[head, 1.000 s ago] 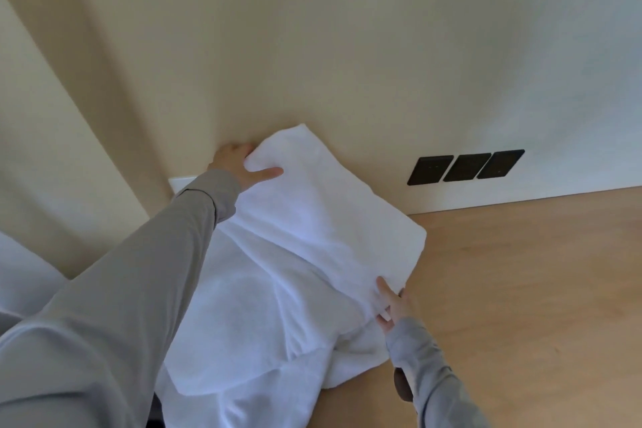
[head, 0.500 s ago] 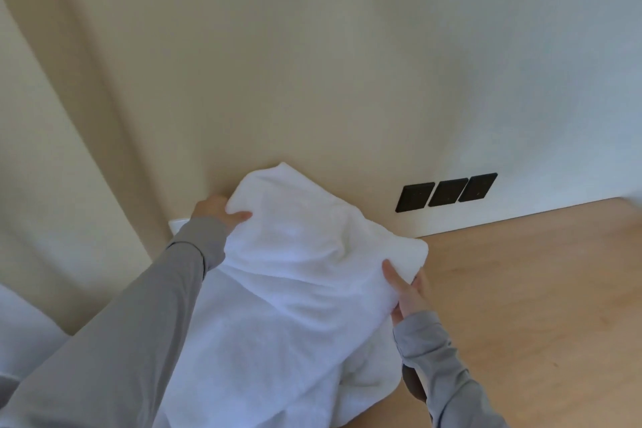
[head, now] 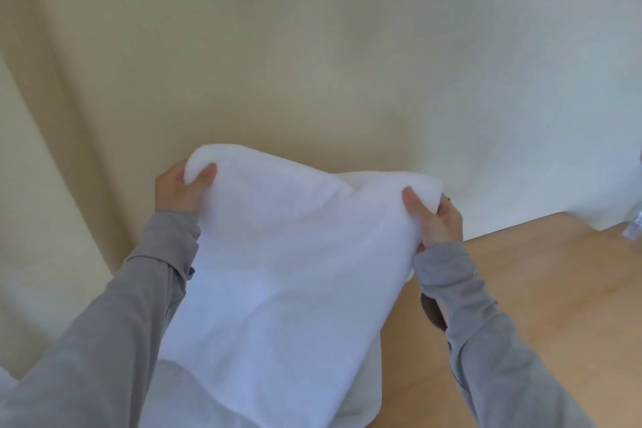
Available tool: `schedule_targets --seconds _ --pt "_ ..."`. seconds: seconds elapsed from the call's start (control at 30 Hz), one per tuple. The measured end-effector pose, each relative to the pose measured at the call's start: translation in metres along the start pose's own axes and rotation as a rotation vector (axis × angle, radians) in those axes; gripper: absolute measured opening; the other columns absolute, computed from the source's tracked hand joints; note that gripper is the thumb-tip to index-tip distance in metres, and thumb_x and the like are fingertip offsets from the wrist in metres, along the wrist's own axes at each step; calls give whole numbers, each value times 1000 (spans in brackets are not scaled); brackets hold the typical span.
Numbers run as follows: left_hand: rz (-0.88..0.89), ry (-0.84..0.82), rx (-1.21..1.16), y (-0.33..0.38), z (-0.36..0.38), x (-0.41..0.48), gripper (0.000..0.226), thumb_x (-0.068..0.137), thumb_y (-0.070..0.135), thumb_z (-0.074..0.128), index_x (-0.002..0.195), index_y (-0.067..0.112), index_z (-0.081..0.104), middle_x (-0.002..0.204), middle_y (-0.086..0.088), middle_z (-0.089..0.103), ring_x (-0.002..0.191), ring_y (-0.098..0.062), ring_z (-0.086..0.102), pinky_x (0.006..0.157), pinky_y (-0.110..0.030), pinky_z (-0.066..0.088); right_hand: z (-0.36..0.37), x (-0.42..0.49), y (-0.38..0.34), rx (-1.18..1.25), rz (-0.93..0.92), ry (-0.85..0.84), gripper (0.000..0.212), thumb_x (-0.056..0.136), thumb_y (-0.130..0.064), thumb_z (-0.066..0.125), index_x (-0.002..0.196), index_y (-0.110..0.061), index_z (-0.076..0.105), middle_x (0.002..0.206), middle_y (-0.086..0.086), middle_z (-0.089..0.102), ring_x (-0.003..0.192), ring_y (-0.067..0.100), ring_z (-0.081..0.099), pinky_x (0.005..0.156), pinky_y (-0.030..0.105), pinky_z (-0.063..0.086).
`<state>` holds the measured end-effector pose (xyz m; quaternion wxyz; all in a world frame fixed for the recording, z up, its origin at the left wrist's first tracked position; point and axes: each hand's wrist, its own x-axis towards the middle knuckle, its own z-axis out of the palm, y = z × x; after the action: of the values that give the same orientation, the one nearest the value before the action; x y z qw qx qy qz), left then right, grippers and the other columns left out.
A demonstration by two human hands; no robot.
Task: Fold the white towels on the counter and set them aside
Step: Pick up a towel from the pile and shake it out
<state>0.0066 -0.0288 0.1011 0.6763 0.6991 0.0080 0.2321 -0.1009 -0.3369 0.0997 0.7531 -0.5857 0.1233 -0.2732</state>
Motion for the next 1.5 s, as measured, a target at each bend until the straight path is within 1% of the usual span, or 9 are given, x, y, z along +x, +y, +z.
schedule_targets --seconds 0.13,0.3,0.53,0.63,0.77,0.93,1.17,1.33,1.5 --pt "61 -9 -94 37 27 -19 7 84 17 67 83 20 61 78 4 57 72 -14 49 61 -20 41 -25 16 -46 -30 -91 35 9 80 -19 72 81 -14 64 84 4 66 82 22 61 78 38 52" --pt "136 -59 -173 79 82 -56 16 85 16 65 73 24 59 69 10 52 49 9 47 49 -4 37 -80 28 -98 -41 -182 96 8 82 -17 69 80 -15 62 80 2 62 79 19 57 76 35 49" --pt "155 -108 -173 117 182 -127 30 87 21 63 61 18 46 49 14 38 44 2 33 45 -11 28 -201 35 -150 -43 -215 177 11 84 -16 67 91 -11 61 82 1 62 78 19 58 76 32 51" --pt "163 -119 -171 125 224 -161 22 87 24 62 73 11 51 61 6 35 53 -4 30 52 -20 27 -254 36 -167 -56 -227 194 16 84 -15 67 97 -9 61 79 -3 62 69 11 58 61 19 53" --pt "166 -123 -167 130 272 -203 17 87 26 61 81 13 52 67 2 32 58 -9 28 56 -24 26 -315 42 -182 -56 -216 194 19 84 -13 66 102 -7 60 83 0 63 71 12 59 70 25 52" --pt "137 -159 -137 127 316 -232 14 86 26 62 84 14 54 76 -2 39 67 -14 34 59 -24 30 -369 55 -179 -71 -151 220 29 84 -14 67 109 -1 60 94 8 63 86 22 59 85 37 50" --pt "-21 -281 -69 93 382 -228 9 82 21 69 75 19 63 63 8 56 60 -11 49 57 -21 40 -415 96 -132 -95 -46 278 30 83 -12 67 109 3 60 90 8 62 81 20 57 75 32 51" --pt "-122 -351 52 34 449 -200 29 80 21 70 103 4 67 90 -8 63 79 -22 57 70 -25 44 -442 145 -80 -115 47 342 31 81 -14 70 108 -2 61 97 9 64 85 21 59 83 36 51" --pt "-246 -476 416 -45 540 -180 55 87 30 64 131 1 50 132 -20 53 121 -35 50 104 -37 39 -472 197 -4 -107 301 513 52 79 -18 73 124 -3 53 112 12 58 98 29 57 88 36 45"
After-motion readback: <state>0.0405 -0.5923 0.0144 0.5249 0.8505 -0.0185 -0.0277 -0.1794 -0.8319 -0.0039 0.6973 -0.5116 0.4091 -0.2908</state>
